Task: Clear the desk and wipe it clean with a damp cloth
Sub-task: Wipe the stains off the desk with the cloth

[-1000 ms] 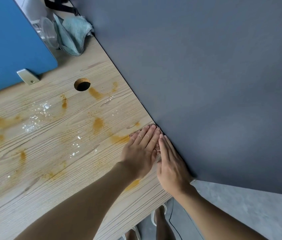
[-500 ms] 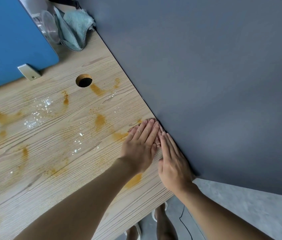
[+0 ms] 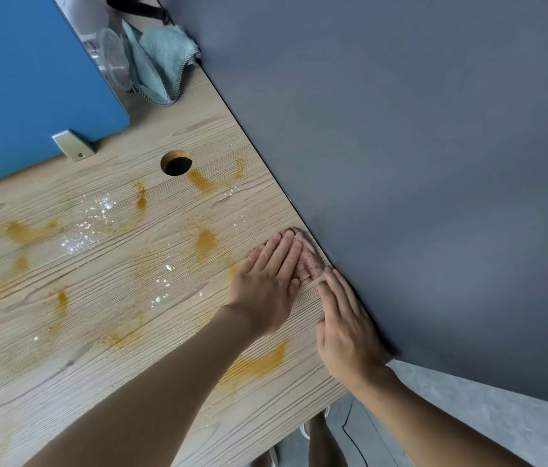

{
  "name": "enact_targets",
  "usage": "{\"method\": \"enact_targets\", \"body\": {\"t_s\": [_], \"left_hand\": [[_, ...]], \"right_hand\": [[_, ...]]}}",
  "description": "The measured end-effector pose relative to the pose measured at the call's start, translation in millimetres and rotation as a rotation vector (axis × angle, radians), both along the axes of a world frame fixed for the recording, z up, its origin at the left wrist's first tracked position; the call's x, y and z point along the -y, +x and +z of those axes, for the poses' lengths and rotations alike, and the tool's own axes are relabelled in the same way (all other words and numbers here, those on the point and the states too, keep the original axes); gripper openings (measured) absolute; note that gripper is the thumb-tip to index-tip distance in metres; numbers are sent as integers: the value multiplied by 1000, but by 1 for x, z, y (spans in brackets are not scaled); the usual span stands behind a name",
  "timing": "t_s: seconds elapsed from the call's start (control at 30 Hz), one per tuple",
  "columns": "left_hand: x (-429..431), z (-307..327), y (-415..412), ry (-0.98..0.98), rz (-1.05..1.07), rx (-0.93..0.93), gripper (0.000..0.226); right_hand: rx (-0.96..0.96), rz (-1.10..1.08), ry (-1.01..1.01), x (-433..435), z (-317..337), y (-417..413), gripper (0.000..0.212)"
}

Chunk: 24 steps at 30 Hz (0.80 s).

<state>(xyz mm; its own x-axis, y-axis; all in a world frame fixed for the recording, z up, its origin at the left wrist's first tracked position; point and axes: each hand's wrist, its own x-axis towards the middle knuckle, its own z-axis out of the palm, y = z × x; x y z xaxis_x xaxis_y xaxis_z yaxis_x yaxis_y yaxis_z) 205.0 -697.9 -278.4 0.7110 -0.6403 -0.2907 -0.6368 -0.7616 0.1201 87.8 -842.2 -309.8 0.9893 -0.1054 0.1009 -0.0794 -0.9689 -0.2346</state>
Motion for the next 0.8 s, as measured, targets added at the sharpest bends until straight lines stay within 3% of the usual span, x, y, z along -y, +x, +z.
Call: {"method": "enact_targets", "body": {"t_s": [0.07, 0.3, 0.53, 0.8], "left_hand": [[-13, 2, -3, 28, 6, -1, 62], [21, -5, 25, -9, 41, 8, 61], [-25, 1, 25, 62, 20, -17, 62], [12, 0, 47, 7, 59, -39, 62]], "right_hand": [[2, -19, 19, -3, 2, 7, 43], [20, -86, 66, -12, 0, 30, 51], [-4, -66, 54, -12, -1, 30, 49], [-38, -51, 5, -13, -2, 31, 48]]}}
